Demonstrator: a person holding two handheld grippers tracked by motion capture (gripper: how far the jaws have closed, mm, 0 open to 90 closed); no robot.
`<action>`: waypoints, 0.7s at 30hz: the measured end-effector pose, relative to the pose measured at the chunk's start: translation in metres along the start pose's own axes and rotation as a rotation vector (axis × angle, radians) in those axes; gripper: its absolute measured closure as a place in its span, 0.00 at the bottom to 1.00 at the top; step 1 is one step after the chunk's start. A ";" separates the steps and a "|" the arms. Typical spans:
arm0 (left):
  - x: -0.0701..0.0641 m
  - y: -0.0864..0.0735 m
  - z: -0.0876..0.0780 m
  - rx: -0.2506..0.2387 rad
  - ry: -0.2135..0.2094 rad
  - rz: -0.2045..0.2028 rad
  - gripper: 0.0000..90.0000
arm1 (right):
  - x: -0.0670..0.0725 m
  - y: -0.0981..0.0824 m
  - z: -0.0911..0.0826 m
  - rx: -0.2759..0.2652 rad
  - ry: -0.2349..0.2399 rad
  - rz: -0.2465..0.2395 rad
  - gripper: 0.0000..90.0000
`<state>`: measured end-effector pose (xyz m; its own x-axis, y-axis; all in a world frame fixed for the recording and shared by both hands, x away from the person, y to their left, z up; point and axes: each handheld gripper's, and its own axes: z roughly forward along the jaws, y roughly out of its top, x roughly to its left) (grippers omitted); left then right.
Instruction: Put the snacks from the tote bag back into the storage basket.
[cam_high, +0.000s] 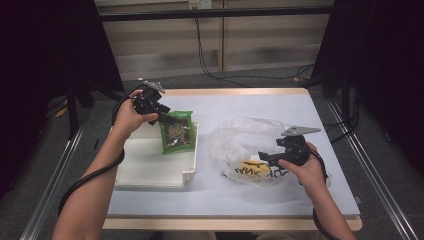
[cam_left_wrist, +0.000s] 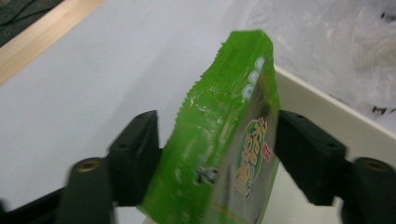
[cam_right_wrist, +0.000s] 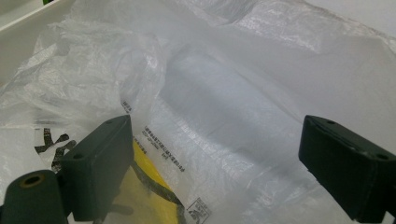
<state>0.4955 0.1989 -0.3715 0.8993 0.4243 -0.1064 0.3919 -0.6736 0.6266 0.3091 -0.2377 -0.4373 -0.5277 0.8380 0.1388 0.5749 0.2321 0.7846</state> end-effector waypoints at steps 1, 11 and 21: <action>-0.001 0.000 -0.002 -0.002 0.012 -0.004 0.29 | 0.000 0.000 0.000 0.000 0.001 0.000 0.11; -0.010 -0.002 -0.022 -0.039 0.039 -0.061 0.16 | 0.002 0.002 -0.002 -0.010 0.001 -0.001 0.11; -0.021 -0.011 -0.034 -0.062 0.050 -0.087 0.13 | 0.006 0.005 -0.007 -0.025 0.004 -0.006 0.11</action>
<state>0.4652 0.2181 -0.3498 0.8510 0.5101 -0.1246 0.4538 -0.5950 0.6634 0.3044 -0.2354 -0.4282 -0.5337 0.8346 0.1362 0.5558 0.2248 0.8004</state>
